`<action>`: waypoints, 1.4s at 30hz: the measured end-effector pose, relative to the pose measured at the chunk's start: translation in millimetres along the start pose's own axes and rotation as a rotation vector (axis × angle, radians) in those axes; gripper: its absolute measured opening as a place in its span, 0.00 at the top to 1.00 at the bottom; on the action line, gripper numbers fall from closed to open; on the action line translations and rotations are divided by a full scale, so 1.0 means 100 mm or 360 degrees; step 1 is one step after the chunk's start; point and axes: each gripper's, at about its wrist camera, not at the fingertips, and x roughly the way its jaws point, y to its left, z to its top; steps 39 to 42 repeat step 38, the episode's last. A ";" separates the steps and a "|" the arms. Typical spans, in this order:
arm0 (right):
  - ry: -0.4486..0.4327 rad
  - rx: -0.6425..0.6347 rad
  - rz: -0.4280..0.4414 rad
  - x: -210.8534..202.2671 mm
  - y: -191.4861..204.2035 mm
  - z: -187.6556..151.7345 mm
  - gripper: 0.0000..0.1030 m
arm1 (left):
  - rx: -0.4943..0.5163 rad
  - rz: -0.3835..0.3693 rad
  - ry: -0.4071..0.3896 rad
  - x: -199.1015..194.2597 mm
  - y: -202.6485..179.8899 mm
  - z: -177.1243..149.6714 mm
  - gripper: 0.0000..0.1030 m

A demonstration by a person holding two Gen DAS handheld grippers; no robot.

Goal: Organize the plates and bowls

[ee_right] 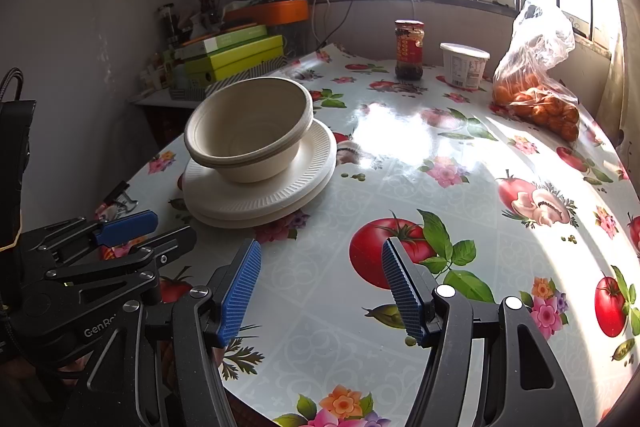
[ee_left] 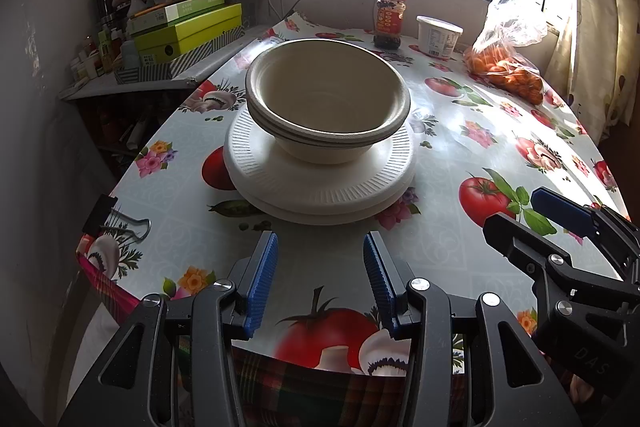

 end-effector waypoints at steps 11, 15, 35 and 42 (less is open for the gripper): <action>0.0002 0.0000 -0.0001 0.00 0.00 0.00 0.38 | 0.0000 0.0002 0.0000 0.00 0.00 0.00 0.55; 0.0000 0.0000 -0.0001 0.00 0.00 0.00 0.38 | 0.0000 -0.0005 0.0001 0.01 -0.01 0.00 0.56; 0.0002 0.0001 -0.0003 0.00 0.00 0.01 0.38 | -0.0029 -0.0053 0.0004 0.07 0.09 0.04 0.56; 0.0002 0.0009 -0.0008 -0.01 -0.03 -0.01 0.38 | -0.0035 -0.0050 0.0006 0.09 0.13 0.06 0.55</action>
